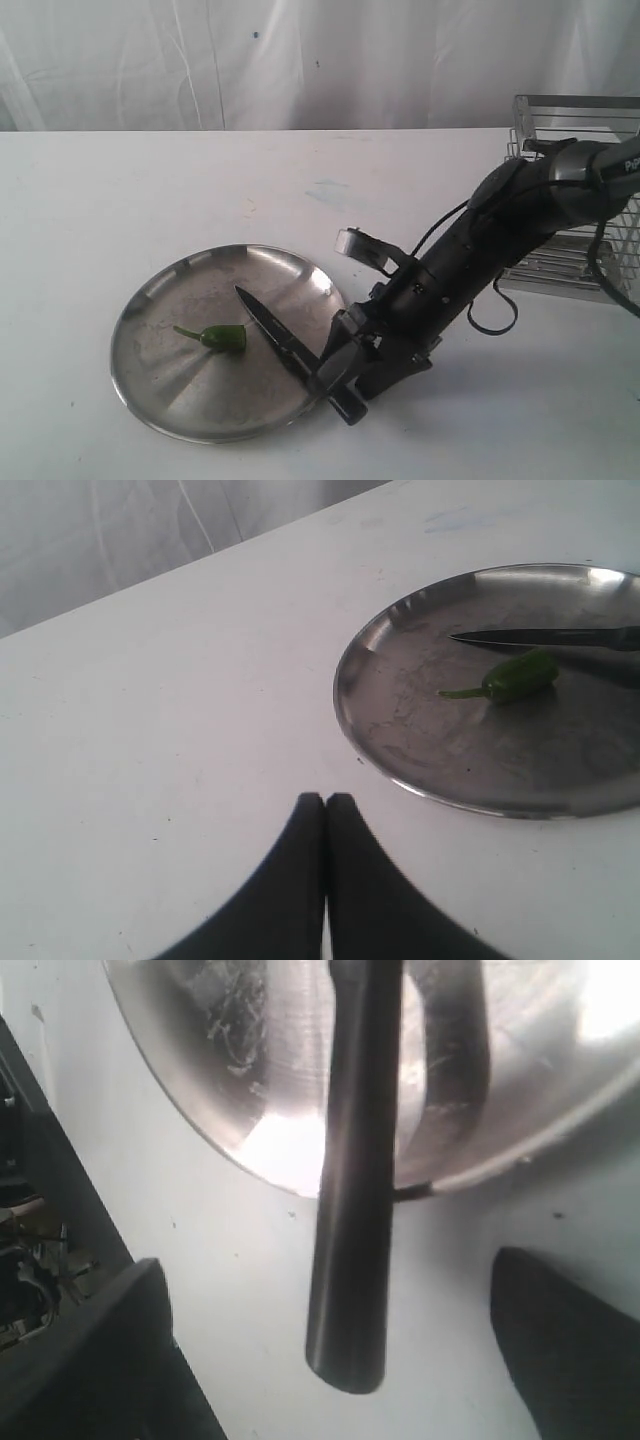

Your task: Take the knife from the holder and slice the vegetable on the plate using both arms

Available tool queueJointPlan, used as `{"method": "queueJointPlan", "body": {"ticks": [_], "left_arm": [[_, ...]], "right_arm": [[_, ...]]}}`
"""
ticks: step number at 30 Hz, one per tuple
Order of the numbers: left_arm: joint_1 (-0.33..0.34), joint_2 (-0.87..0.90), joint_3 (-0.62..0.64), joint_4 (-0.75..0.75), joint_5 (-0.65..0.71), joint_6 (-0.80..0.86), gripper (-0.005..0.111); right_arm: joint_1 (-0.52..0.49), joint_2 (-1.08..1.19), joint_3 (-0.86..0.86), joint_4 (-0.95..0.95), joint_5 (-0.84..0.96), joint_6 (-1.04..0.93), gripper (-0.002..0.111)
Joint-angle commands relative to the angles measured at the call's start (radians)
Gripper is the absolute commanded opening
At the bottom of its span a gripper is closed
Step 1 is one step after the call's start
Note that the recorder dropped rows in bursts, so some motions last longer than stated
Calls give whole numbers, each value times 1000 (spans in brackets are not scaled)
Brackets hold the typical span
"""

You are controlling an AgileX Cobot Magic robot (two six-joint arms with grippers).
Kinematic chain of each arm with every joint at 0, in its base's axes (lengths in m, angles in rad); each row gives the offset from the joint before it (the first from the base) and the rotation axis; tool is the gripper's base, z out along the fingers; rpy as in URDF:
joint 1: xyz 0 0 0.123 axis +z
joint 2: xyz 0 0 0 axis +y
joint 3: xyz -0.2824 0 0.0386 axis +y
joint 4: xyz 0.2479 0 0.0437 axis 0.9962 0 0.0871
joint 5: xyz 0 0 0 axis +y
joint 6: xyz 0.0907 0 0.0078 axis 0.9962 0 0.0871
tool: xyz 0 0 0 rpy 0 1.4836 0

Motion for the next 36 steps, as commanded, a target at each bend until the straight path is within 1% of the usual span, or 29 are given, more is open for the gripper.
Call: {"method": "queueJointPlan", "body": {"ticks": [1, 7, 13, 16, 21, 24, 25, 27, 29, 33, 36], "left_arm": [[-6, -4, 4, -10, -1, -3, 0], [-6, -4, 4, -10, -1, -3, 0], [-6, -4, 4, -10, -1, -3, 0], [-6, -4, 4, -10, -1, -3, 0], [-6, -4, 4, -10, -1, -3, 0], [-6, -4, 4, -10, -1, -3, 0], [-6, -4, 4, -10, -1, -3, 0], [-6, -4, 4, -10, -1, -3, 0], [-6, -4, 4, -10, -1, -3, 0], [-6, -4, 4, -10, -1, -3, 0], [-6, -4, 4, -10, -1, -3, 0]], "right_arm": [[31, 33, 0, -12, -39, -18, 81], [68, 69, 0, -12, -46, -18, 81], [80, 85, 0, -12, -116, -20, 80], [80, 89, 0, -16, -129, -20, 70], [80, 102, 0, -18, -132, 4, 45], [80, 108, 0, -18, -132, 27, 23], [80, 108, 0, -18, -132, 48, 13], [80, 108, 0, -16, -132, 93, -1], [80, 108, 0, -11, -136, 126, 0], [80, 101, 0, 9, -140, 126, 0], [80, 78, 0, 13, -112, 136, 0]]}}
